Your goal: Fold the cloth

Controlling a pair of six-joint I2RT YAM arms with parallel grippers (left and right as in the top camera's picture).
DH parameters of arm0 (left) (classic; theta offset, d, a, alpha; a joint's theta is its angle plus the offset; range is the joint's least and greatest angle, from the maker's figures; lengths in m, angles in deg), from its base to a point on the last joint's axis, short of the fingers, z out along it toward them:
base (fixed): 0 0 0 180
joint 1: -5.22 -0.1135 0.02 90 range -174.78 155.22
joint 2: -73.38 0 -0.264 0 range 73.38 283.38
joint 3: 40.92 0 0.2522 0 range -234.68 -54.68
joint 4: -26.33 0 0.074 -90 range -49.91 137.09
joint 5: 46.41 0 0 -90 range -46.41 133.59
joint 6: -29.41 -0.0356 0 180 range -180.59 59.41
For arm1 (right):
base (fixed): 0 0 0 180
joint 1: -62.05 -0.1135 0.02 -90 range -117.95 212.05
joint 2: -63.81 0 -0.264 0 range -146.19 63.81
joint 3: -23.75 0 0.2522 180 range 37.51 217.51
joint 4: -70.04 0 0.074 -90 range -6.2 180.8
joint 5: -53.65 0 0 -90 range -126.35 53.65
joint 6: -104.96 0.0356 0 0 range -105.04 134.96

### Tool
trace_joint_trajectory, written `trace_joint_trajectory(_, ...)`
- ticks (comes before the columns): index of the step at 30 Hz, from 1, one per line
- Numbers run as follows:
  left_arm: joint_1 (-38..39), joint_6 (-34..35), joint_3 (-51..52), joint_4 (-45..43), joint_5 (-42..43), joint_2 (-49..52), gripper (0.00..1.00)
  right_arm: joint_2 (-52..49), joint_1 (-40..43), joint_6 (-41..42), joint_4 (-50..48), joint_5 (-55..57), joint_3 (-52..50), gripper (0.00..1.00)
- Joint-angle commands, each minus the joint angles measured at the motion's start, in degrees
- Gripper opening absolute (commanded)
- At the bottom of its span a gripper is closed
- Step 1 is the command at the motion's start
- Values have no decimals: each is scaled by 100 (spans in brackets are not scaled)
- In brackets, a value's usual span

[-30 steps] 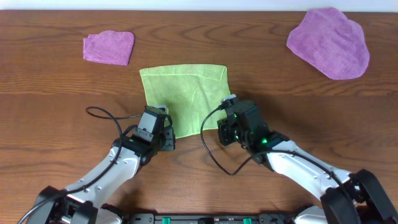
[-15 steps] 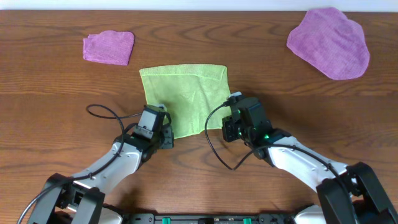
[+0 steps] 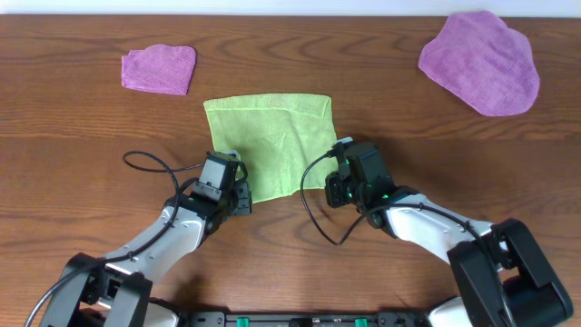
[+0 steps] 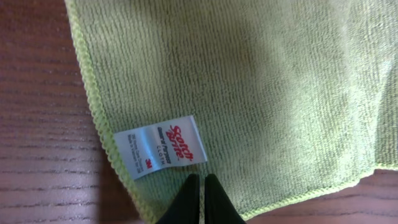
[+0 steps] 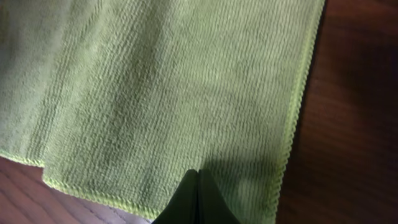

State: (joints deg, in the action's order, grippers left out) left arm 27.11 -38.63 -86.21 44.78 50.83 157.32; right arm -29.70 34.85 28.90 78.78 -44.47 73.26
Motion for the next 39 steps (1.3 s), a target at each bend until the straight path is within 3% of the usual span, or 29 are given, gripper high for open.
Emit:
trace_joint_trajectory(1, -24, -142, -120, 66, -55, 70, 6, -157, 90, -92, -15, 17, 101, 1)
trace_joint_trajectory(12, -24, -144, -122, 175, -55, 70, 6, -326, 105, -144, 15, 170, 101, 1)
trace_joint_trajectory(28, -24, -136, -122, 868, -345, 70, 6, -326, 33, 149, 1515, 188, 101, 1)
trace_joint_trajectory(39, -24, -122, -256, 938, -758, 70, 5, -326, -1204, 601, 1593, 190, 101, 1)
